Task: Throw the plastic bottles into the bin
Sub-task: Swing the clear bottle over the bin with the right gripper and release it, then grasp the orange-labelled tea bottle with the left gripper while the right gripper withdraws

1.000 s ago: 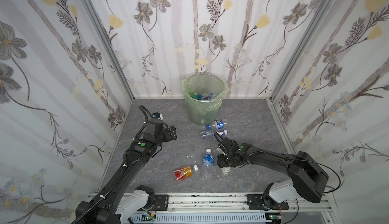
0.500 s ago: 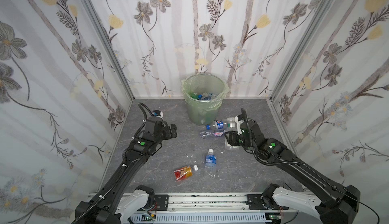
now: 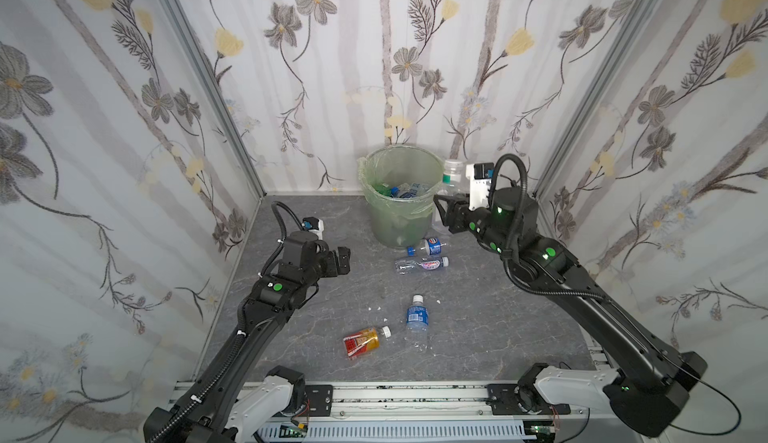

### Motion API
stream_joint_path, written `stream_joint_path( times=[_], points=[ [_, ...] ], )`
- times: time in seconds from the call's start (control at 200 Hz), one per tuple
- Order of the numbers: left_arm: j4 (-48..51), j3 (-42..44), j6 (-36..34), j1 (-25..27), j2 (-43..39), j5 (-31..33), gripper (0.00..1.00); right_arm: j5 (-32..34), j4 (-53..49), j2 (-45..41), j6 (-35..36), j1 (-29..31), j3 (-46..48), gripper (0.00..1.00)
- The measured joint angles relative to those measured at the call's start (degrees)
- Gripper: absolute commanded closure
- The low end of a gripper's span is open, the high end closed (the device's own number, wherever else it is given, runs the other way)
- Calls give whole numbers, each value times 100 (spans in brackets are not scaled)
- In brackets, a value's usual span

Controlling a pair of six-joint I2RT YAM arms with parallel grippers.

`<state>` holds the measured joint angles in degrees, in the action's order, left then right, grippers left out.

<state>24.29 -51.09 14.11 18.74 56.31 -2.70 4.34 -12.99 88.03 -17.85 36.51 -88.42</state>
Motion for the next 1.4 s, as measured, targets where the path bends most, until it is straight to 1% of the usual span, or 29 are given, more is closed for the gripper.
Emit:
stream_joint_path(
  times=[0.015,0.04,0.06,0.08,0.085,0.115,0.2,0.25,0.325,0.39,0.46,0.525,0.61,0.69,0.804,0.899,0.944,1.034,1.134,1.229,1.309,1.399],
  points=[
    [0,0,-24,0,-13,-44,1,-57,-11,260,-4,-44,-297,52],
    [0,0,-39,0,-39,-116,1,-129,-13,647,0,-111,-754,44],
    [0,0,-42,0,-61,-192,1,-201,13,984,0,-164,-1165,35],
    [0,0,-48,0,-87,-256,1,-315,-24,1355,0,-223,-1611,28],
    [0,0,-52,0,-90,-269,1,-317,-37,1410,0,-232,-1685,28],
    [2,-2,-66,0,-125,-363,0,-396,-170,1958,-2,-299,-2393,20],
    [55,-55,-116,2,-203,-586,0,-496,-752,3106,20,-437,-3960,10],
    [85,-109,-186,7,-243,-656,0,-551,-1054,3355,44,-474,-4299,8],
    [118,-203,-260,13,-271,-761,0,-608,-1392,3373,96,-479,-4343,6],
    [179,-269,-389,31,-258,-828,1,-621,-1499,3167,190,-470,-4072,5],
    [289,-332,-564,85,-208,-914,1,-678,-1543,2785,282,-468,-3556,4],
    [413,-437,-800,195,-120,-955,1,-629,-1478,2284,363,-481,-2852,3],
    [557,-634,-1115,409,15,-940,1,-535,-1244,1491,407,-531,-1692,1],
    [697,-802,-1427,723,190,-802,1,-487,-813,656,396,-660,-393,0],
    [933,-898,-1775,1311,505,-535,1,-437,-273,-564,199,-1078,1451,0],
    [1141,-890,-1937,1816,730,-323,2,-516,103,-1268,-61,-1508,2551,0],
    [1202,-872,-1978,2050,811,-278,2,-551,164,-1497,-186,-1679,2916,0],
    [1355,-822,-1998,2483,949,-197,2,-638,264,-1821,-293,-1843,3418,0],
    [1495,-748,-1908,2896,1156,-136,3,-695,328,-2070,-369,-1950,3713,0],
    [1526,-717,-1421,3145,1471,11,5,-695,356,-2159,-378,-2022,3823,0],
    [1547,-555,-986,3377,1552,223,5,-697,380,-2159,-378,-2052,3829,0],
    [1587,-503,-553,3600,1641,282,3,-706,426,-2159,-376,-2072,3851,0]
  ],
)
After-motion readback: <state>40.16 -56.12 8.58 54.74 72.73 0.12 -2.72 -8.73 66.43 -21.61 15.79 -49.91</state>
